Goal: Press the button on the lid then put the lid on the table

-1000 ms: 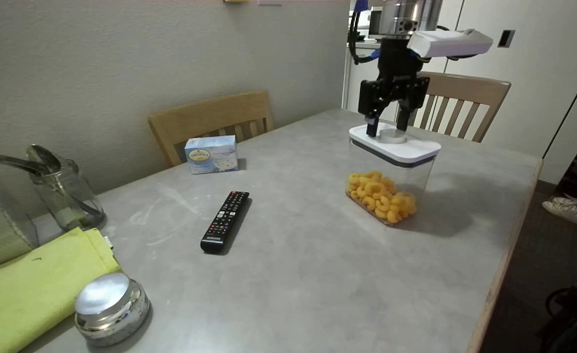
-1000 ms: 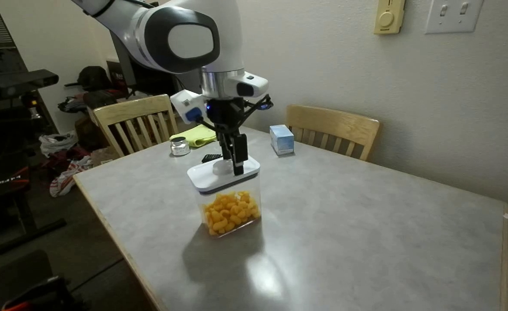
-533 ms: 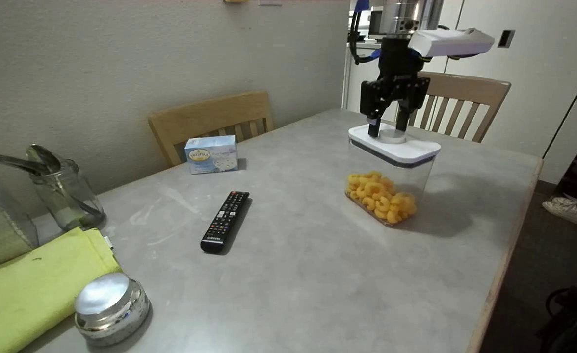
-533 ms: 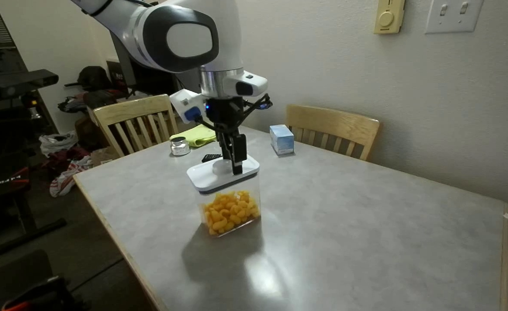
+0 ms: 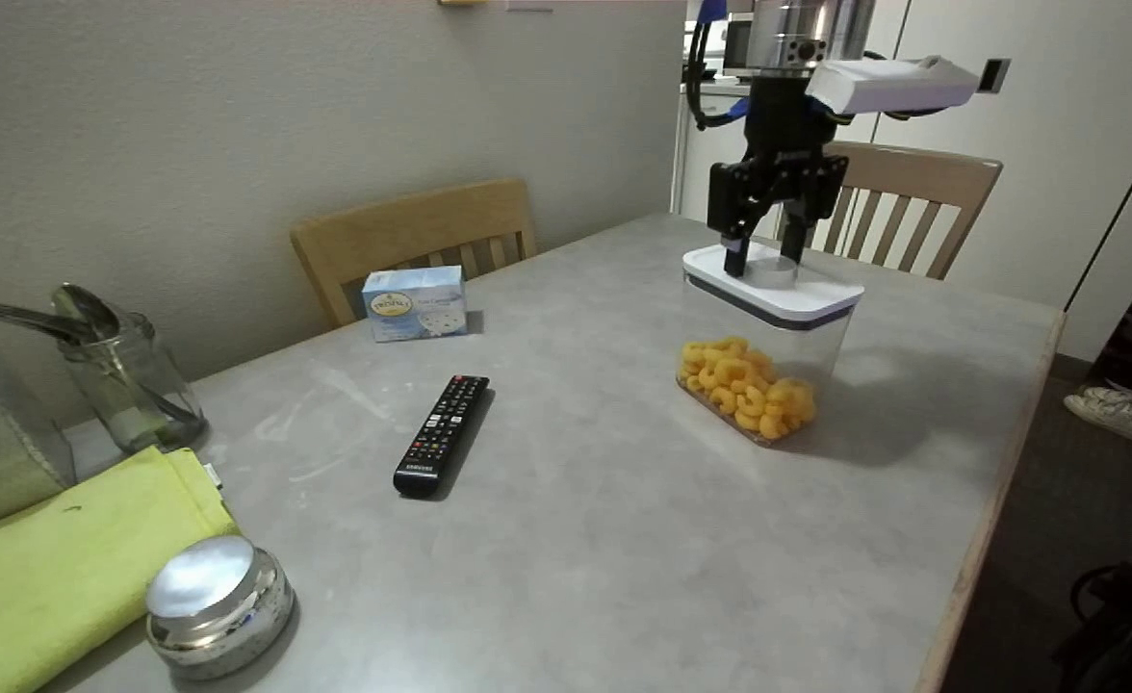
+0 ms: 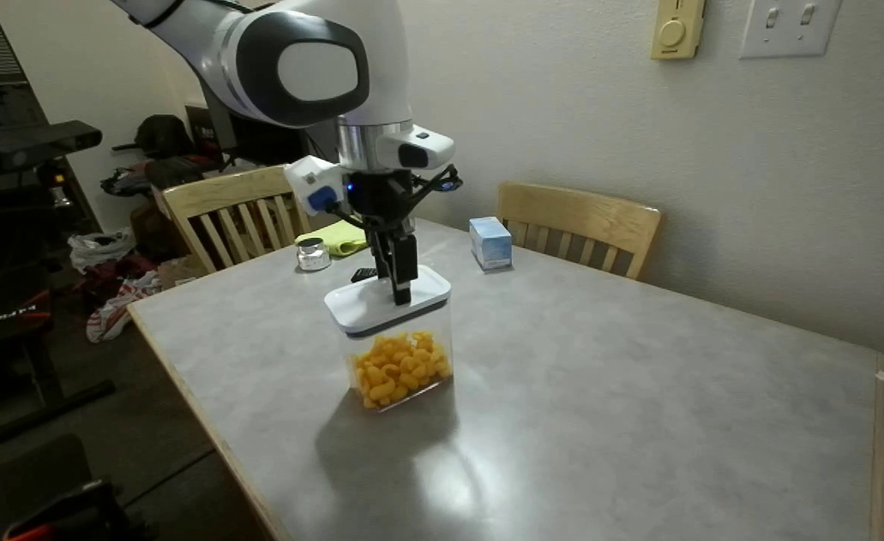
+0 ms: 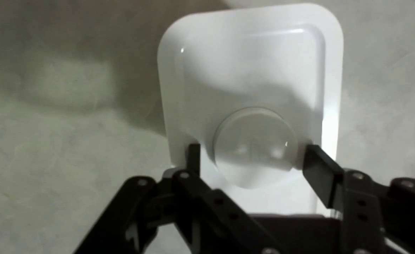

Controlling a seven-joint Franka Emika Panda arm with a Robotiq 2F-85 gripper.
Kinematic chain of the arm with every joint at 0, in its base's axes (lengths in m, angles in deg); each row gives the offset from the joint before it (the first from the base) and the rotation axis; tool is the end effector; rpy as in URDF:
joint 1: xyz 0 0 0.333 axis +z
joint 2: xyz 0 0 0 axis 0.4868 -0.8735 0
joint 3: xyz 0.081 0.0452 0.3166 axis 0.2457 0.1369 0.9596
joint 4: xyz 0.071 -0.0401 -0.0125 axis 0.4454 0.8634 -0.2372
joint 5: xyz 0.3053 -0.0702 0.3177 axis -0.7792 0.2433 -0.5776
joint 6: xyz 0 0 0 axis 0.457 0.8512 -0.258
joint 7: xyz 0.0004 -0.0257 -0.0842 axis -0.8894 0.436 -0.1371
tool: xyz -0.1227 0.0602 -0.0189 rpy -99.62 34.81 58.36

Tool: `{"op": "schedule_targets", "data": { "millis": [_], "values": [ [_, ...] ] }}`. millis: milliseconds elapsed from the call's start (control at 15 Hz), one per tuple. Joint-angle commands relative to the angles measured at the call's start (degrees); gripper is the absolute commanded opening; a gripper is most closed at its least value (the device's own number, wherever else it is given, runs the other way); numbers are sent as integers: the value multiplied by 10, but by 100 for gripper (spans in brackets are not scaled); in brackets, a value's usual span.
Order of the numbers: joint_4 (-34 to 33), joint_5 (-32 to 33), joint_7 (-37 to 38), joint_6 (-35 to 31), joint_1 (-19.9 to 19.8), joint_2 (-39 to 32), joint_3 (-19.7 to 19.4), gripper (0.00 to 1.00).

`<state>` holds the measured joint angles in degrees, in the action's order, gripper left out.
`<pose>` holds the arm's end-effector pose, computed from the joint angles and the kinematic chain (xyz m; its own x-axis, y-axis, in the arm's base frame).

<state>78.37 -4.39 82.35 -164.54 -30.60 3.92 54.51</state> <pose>0.6062 -0.0457 0.2467 0.9462 -0.3235 0.0057 -0.3233 -0.9460 -0.0256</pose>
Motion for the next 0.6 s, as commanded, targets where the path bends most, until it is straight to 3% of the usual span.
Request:
{"op": "schedule_targets", "data": {
  "millis": [0,67,333,400,533],
  "values": [
    [35,-10,4,-14,3,23,3,74],
    [37,-10,5,-15,3,25,3,61],
    [42,-10,4,-18,3,32,3,34],
    [42,-11,4,-18,2,32,3,29],
    [41,-11,2,-19,2,31,3,29]
  ]
}}
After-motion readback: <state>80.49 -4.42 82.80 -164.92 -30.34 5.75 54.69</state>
